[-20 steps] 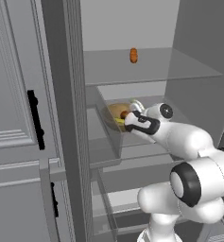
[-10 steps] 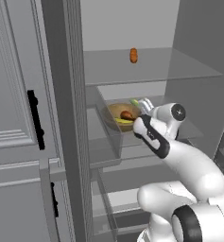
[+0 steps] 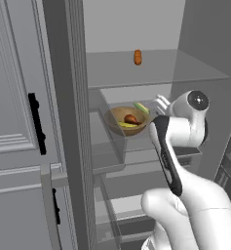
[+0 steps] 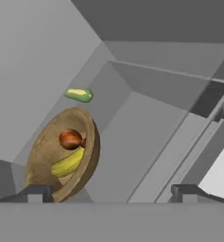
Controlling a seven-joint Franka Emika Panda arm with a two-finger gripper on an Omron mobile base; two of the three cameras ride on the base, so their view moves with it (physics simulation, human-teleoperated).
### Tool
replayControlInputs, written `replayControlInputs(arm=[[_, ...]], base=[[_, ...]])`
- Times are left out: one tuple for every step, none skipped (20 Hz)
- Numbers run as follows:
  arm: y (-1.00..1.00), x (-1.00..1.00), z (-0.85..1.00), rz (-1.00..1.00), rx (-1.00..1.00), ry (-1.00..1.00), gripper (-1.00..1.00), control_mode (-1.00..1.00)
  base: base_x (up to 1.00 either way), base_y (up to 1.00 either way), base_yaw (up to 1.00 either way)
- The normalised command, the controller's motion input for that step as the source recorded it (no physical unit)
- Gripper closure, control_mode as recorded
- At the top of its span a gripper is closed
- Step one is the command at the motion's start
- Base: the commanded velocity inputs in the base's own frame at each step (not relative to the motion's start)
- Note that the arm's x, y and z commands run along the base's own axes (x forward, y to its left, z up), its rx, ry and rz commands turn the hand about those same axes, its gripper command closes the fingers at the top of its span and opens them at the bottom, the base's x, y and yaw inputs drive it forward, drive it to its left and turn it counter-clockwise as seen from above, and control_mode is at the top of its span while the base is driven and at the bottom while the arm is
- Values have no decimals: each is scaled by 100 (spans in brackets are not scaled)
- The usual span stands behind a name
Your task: Pick the chicken drumstick and cucumber from their plates and place them in the bowl. Then put the bowl in the fridge.
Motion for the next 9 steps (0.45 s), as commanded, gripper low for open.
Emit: replayControlInputs(arm=[[-20, -100, 84, 1, -18, 12, -100, -100], [-24, -100, 79, 1, -18, 10, -100, -100], [-21, -100, 75, 3, -19, 7, -100, -100], [-26, -100, 70, 4, -17, 1, -100, -100], [-31, -100, 70, 4, -16, 0, -100, -100], [-29, -100, 72, 5, -14, 0, -100, -100], [-25, -100, 71, 7, -13, -4, -100, -100], [-14, -100, 71, 8, -12, -11, -100, -100], [0, -100, 69, 8, -11, -20, -100, -100]], base=[[0, 0, 0], [0, 0, 0], [0, 0, 0], [0, 0, 0], [0, 0, 0], [0, 0, 0], [0, 0, 0], [0, 0, 0], [0, 0, 0]])
